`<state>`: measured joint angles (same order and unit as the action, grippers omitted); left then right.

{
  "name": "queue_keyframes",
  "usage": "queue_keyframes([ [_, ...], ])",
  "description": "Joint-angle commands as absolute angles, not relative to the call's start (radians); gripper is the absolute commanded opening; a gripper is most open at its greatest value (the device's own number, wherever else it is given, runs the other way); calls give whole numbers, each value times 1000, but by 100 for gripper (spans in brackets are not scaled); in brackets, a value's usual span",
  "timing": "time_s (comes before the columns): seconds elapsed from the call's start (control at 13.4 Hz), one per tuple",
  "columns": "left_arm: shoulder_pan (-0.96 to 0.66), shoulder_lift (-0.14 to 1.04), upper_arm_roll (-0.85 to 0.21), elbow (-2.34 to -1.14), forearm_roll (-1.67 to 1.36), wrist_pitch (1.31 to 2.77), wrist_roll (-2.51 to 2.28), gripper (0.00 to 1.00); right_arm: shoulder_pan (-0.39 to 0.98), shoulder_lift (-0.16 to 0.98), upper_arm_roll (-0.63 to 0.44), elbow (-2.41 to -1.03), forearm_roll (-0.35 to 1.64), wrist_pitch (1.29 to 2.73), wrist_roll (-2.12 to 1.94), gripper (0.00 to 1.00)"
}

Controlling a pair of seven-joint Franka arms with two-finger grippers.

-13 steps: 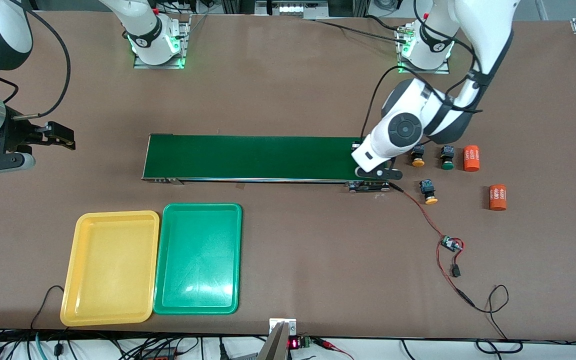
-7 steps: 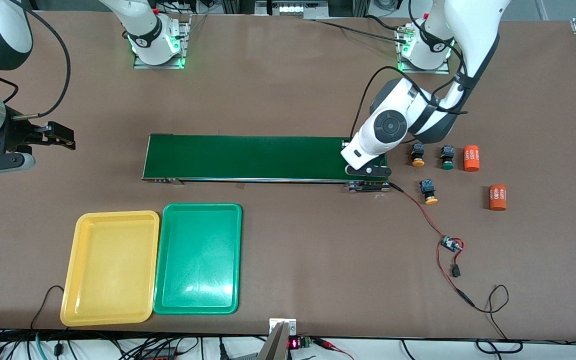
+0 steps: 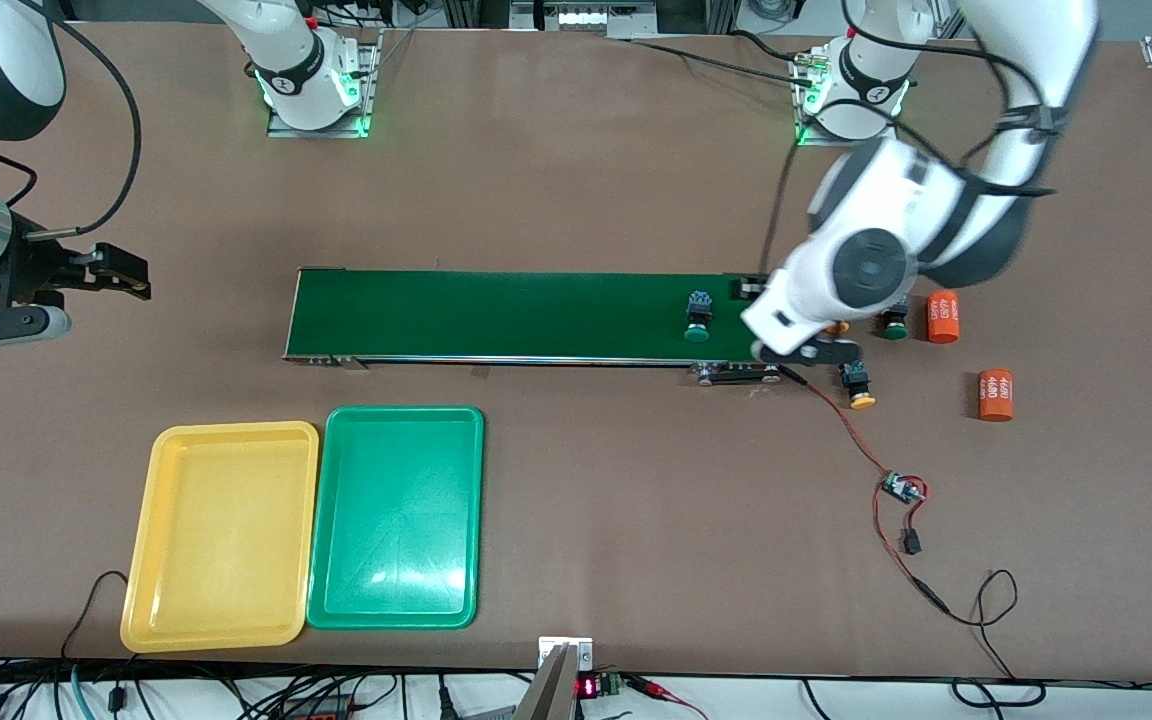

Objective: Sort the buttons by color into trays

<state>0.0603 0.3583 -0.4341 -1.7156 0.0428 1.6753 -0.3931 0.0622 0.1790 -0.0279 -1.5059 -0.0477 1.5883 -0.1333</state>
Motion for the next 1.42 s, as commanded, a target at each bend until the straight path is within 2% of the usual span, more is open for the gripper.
queue_keyframes([
  [0.0, 182, 354, -443, -1712, 140, 1620, -247, 100, 55, 181, -25, -1496, -48, 1574, -141, 100],
  [0.22, 285, 347, -449, -1736, 209, 1626, -141, 100, 55, 181, -26, -1497, -48, 1574, -143, 100],
  [0.37, 304, 318, -448, -1807, 212, 1652, -124, 100, 54, 183, -28, -1499, -49, 1574, -181, 100],
  [0.6, 327, 230, -446, -2038, 242, 1884, -124, 100, 54, 192, -28, -1499, -49, 1574, -183, 100],
  [0.9, 383, 218, -448, -2248, 307, 2164, -121, 100, 63, 209, -28, -1500, -63, 1572, -189, 100],
  [1.35, 431, 244, -446, -2396, 308, 2390, -121, 100, 63, 193, -28, -1563, -64, 1540, -153, 100],
])
